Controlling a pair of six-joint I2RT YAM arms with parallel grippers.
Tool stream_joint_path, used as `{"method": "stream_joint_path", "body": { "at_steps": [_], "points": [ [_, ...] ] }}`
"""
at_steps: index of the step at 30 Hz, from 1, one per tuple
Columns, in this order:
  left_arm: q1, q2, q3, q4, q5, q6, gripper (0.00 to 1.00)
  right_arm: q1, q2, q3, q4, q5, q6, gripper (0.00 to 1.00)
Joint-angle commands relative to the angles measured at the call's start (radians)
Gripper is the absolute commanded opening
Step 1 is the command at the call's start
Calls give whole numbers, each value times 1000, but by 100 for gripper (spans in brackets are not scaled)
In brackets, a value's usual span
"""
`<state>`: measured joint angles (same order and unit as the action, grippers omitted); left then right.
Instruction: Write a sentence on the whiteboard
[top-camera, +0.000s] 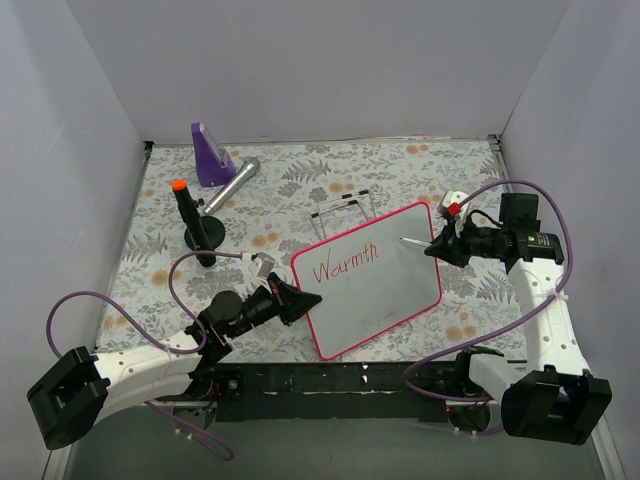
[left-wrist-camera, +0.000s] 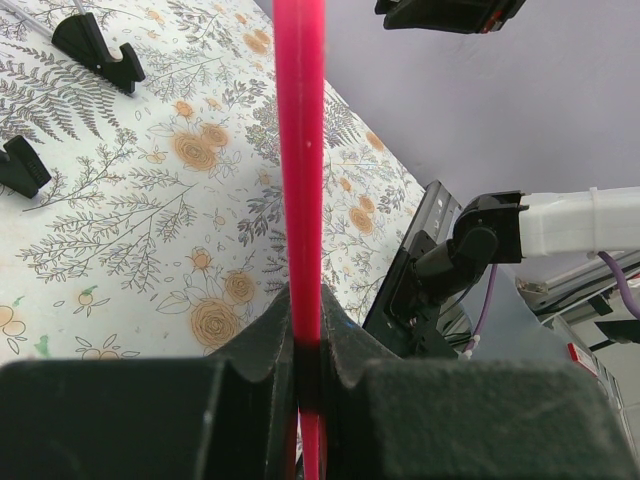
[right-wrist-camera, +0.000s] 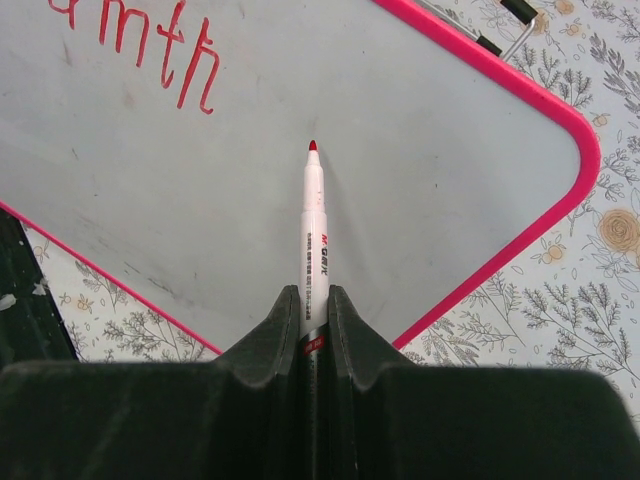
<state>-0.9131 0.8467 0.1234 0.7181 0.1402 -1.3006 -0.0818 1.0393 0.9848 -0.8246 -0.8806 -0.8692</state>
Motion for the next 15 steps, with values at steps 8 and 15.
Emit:
{"method": "stream_joint_path", "body": {
  "at_steps": [8, 15],
  "points": [
    [-3, -5, 19, 60, 4, 23, 0, 13, 37, 28, 47, -87, 32, 1],
    [-4, 11, 19, 72, 10, 18, 0, 40, 56, 35, 117, -90, 107, 1]
  ]
}}
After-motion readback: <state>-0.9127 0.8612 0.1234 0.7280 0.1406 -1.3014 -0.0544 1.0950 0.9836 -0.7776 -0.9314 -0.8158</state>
